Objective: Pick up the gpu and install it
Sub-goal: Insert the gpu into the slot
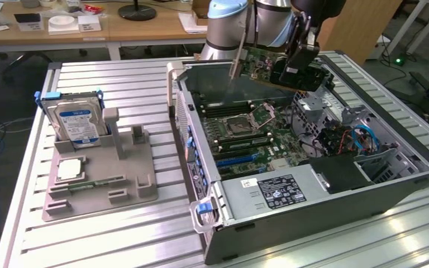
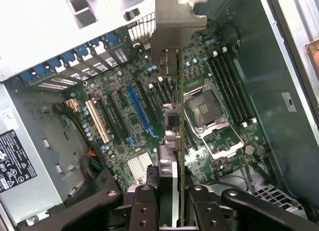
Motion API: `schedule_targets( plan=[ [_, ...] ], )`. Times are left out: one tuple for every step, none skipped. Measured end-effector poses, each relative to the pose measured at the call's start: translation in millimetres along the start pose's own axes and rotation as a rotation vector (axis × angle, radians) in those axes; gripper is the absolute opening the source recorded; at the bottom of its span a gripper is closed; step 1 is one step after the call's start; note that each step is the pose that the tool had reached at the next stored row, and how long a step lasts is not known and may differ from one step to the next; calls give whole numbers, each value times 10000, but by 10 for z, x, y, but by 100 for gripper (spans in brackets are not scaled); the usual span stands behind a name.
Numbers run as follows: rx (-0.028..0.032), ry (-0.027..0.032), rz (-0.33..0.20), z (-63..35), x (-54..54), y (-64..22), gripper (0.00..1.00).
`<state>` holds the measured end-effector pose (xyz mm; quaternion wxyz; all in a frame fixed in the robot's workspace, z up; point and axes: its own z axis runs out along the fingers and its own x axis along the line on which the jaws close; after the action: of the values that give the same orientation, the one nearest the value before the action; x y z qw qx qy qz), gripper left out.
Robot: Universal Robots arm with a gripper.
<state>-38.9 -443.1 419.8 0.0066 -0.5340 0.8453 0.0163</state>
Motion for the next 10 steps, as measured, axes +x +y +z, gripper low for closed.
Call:
schedule_targets(
  plan=[
    [50, -24, -10, 3, 0, -1, 28],
    [150, -73, -29, 5, 0, -1, 28],
    [255, -124, -70, 8, 0, -1, 28],
    [333, -163, -141, 11, 0, -1, 28],
    [370, -182, -265, 14, 0, -1, 28],
    [385, -189, -425, 17, 0, -2, 28],
    [390, -196, -598, 22, 0, -2, 28],
    [390, -199, -793, 30, 0, -2, 28],
    [387, -201, -972, 38, 1, -1, 28],
    [382, -201, -1151, 45, 1, -1, 28]
  ],
)
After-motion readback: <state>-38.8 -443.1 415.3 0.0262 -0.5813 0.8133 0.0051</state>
